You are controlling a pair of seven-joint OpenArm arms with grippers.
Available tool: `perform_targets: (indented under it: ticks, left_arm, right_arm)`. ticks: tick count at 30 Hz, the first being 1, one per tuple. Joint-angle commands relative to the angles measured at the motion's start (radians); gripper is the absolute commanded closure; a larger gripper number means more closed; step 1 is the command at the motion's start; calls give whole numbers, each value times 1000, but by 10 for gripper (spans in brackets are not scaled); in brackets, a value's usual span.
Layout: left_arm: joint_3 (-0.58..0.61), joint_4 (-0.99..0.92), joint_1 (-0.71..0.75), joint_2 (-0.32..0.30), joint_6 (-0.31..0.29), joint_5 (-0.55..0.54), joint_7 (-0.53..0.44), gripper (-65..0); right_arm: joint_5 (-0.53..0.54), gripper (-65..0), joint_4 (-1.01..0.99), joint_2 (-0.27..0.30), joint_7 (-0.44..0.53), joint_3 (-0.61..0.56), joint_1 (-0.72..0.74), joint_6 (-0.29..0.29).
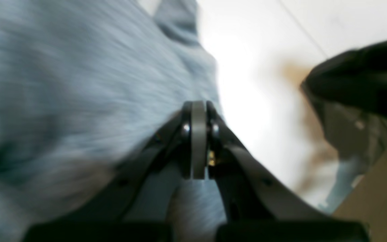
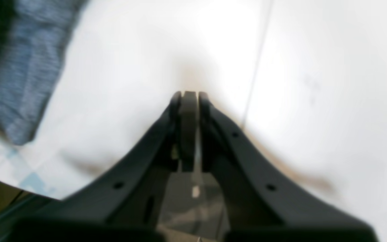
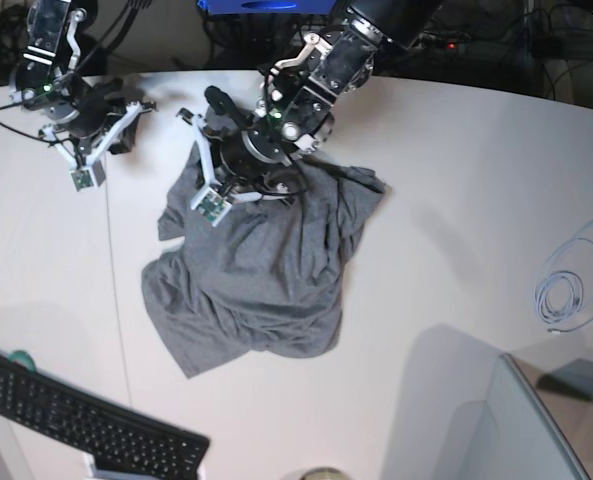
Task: Layout the t-shirt on the table in an organized manner, then fold the t-shirt properly
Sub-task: 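Grasp the crumpled grey t-shirt with the left gripper and drag it, then grasp a shirt edge with the right gripper and pull it outward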
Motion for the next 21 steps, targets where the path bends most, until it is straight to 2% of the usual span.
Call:
perform_targets:
  ticks: [1, 4, 6, 8, 11, 15, 18, 21]
  left_arm:
    - [-45, 48, 24, -29, 6, 6, -10, 0]
    - [-223, 160, 123, -107, 6, 6, -10, 0]
    - [-373, 226, 193, -153, 6, 6, -13, 0]
    - [-522, 269, 273, -191, 3, 6, -21, 0]
    - [-695, 292, 334, -218, 2, 6, -21, 0]
    - [-875, 281, 362, -218, 0, 6, -21, 0]
    - [-944, 281, 362, -214, 0, 6, -22, 0]
    - [-955, 281, 359, -214, 0, 6, -22, 0]
  right_arm:
    - [9, -93, 21, -2, 3, 3, 13, 20]
    - [9, -255, 26, -2, -29, 1, 34, 66]
    - [14, -375, 17, -2, -49, 1, 54, 69]
    - [58, -446, 17, -2, -58, -2, 65, 69]
    - [115, -446, 15, -2, -78, -7, 77, 69]
    - [127, -447, -68, 1, -110, -7, 122, 69]
    - [129, -447, -126, -2, -110, -8, 143, 69]
    - [129, -447, -127, -2, -110, -79, 140, 69]
